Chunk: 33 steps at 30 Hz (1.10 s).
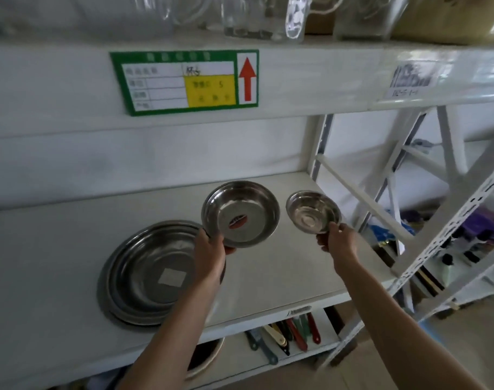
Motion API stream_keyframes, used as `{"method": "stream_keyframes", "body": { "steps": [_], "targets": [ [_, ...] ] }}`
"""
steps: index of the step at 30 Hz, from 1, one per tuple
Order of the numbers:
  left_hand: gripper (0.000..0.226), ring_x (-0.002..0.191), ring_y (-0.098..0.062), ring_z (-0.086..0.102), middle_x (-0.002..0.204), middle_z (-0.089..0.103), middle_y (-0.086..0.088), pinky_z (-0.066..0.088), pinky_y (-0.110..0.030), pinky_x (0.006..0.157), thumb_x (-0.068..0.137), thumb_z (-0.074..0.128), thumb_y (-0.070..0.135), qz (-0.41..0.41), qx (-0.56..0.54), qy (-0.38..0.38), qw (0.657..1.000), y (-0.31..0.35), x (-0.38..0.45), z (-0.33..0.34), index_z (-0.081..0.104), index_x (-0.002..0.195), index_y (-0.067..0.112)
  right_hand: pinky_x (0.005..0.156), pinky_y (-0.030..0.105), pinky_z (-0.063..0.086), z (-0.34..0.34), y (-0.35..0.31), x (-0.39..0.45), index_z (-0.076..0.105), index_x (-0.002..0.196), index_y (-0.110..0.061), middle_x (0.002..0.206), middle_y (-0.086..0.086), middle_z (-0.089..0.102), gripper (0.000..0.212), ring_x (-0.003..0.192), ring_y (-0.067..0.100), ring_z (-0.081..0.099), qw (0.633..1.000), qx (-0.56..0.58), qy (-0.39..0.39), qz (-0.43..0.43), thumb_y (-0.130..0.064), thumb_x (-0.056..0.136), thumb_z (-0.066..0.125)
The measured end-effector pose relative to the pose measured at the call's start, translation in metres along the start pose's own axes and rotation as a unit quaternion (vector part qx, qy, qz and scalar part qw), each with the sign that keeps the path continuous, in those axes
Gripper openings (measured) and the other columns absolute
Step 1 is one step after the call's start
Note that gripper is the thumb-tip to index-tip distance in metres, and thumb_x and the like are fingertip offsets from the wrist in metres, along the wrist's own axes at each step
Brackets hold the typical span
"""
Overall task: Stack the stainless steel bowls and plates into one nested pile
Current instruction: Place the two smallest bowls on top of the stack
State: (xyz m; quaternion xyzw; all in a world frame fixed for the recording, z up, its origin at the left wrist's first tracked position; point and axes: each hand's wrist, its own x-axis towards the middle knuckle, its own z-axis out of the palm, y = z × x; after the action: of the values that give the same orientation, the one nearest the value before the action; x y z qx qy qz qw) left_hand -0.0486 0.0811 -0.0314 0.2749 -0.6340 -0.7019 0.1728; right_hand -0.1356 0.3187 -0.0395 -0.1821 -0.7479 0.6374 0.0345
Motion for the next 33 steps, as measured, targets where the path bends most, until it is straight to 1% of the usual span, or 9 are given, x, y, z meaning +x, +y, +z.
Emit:
{"method": "stream_keyframes", "body": {
  "steps": [2, 7, 11, 15, 18, 20, 23, 27, 33],
  "targets": [
    [0.012, 0.070, -0.018, 0.068, 0.089, 0.068, -0.009, 0.059, -0.041, 0.073, 0.095, 0.054, 0.024, 0.010, -0.006, 0.023, 1.000, 0.006, 0.004, -0.021, 0.059, 0.091, 0.013, 0.066, 0.038, 0.053, 0.018, -0.009, -0.004, 0.058, 0.090, -0.013, 0.072, 0.010, 0.065, 0.019, 0.064, 0.021, 0.060, 1.000, 0.005, -0.019, -0.010, -0.015, 0.101, 0.043],
    [0.028, 0.078, -0.027, 0.068, 0.104, 0.066, -0.017, 0.053, -0.015, 0.046, 0.095, 0.054, 0.017, 0.008, -0.019, 0.071, 0.997, 0.015, 0.013, -0.070, 0.054, 0.118, 0.001, 0.060, 0.036, 0.050, 0.060, -0.030, -0.018, 0.062, 0.089, -0.009, 0.069, 0.014, 0.066, 0.022, 0.057, 0.023, 0.059, 0.998, 0.012, -0.054, -0.039, -0.015, 0.100, 0.043],
    [0.011, 0.057, -0.005, 0.069, 0.090, 0.067, -0.009, 0.058, -0.023, 0.056, 0.096, 0.052, 0.014, 0.028, -0.010, 0.072, 0.997, 0.018, 0.009, -0.101, 0.062, 0.091, 0.013, 0.057, 0.034, 0.050, 0.090, -0.041, -0.034, 0.063, 0.094, -0.008, 0.070, 0.014, 0.068, 0.021, 0.056, 0.023, 0.060, 0.994, 0.010, -0.091, -0.052, -0.015, 0.099, 0.043],
    [0.013, 0.076, -0.022, 0.065, 0.088, 0.066, -0.011, 0.056, -0.031, 0.064, 0.095, 0.053, 0.013, 0.012, -0.024, 0.082, 0.996, 0.019, 0.003, -0.125, 0.063, 0.088, 0.015, 0.054, 0.031, 0.049, 0.115, -0.048, -0.053, 0.063, 0.093, -0.006, 0.066, 0.012, 0.067, 0.023, 0.053, 0.022, 0.058, 0.988, 0.003, -0.135, -0.072, -0.016, 0.099, 0.044],
    [0.013, 0.084, -0.027, 0.068, 0.091, 0.070, -0.012, 0.057, -0.023, 0.054, 0.094, 0.056, 0.018, 0.006, 0.013, 0.094, 0.996, 0.015, 0.002, -0.140, 0.066, 0.099, 0.011, 0.051, 0.030, 0.047, 0.133, -0.048, -0.067, 0.063, 0.092, -0.005, 0.065, 0.013, 0.066, 0.023, 0.051, 0.022, 0.056, 0.983, -0.001, -0.167, -0.076, -0.016, 0.099, 0.044],
    [0.016, 0.080, -0.024, 0.068, 0.092, 0.071, -0.012, 0.056, -0.019, 0.050, 0.093, 0.057, 0.019, -0.003, 0.026, 0.095, 0.995, 0.011, 0.002, -0.149, 0.066, 0.102, 0.009, 0.050, 0.028, 0.046, 0.143, -0.047, -0.076, 0.064, 0.091, -0.005, 0.064, 0.013, 0.067, 0.024, 0.051, 0.022, 0.056, 0.979, -0.011, -0.185, -0.082, -0.017, 0.098, 0.045],
    [0.011, 0.072, -0.022, 0.064, 0.083, 0.068, -0.011, 0.057, -0.030, 0.057, 0.092, 0.055, 0.011, -0.011, 0.033, 0.090, 0.995, 0.010, 0.001, -0.158, 0.065, 0.089, 0.012, 0.046, 0.025, 0.044, 0.157, -0.044, -0.088, 0.064, 0.086, -0.007, 0.061, 0.012, 0.067, 0.025, 0.048, 0.021, 0.055, 0.973, -0.034, -0.211, -0.089, -0.017, 0.099, 0.045],
    [0.033, 0.064, -0.021, 0.060, 0.071, 0.063, -0.006, 0.057, -0.029, 0.052, 0.090, 0.051, 0.000, -0.019, 0.056, 0.082, 0.995, 0.008, 0.001, -0.165, 0.058, 0.071, 0.026, 0.050, 0.030, 0.048, 0.176, -0.037, -0.099, 0.065, 0.083, -0.005, 0.070, 0.020, 0.069, 0.025, 0.051, 0.026, 0.058, 0.964, -0.077, -0.234, -0.097, -0.020, 0.097, 0.050],
    [0.014, 0.049, -0.022, 0.061, 0.076, 0.065, -0.024, 0.061, -0.044, 0.058, 0.087, 0.052, -0.002, -0.063, 0.112, 0.079, 0.989, -0.010, 0.011, -0.172, 0.063, 0.079, -0.004, 0.054, 0.033, 0.052, 0.192, -0.027, -0.115, 0.066, 0.085, -0.007, 0.064, 0.013, 0.069, 0.024, 0.052, 0.024, 0.063, 0.946, -0.148, -0.271, -0.098, -0.025, 0.096, 0.053]
  ]
}}
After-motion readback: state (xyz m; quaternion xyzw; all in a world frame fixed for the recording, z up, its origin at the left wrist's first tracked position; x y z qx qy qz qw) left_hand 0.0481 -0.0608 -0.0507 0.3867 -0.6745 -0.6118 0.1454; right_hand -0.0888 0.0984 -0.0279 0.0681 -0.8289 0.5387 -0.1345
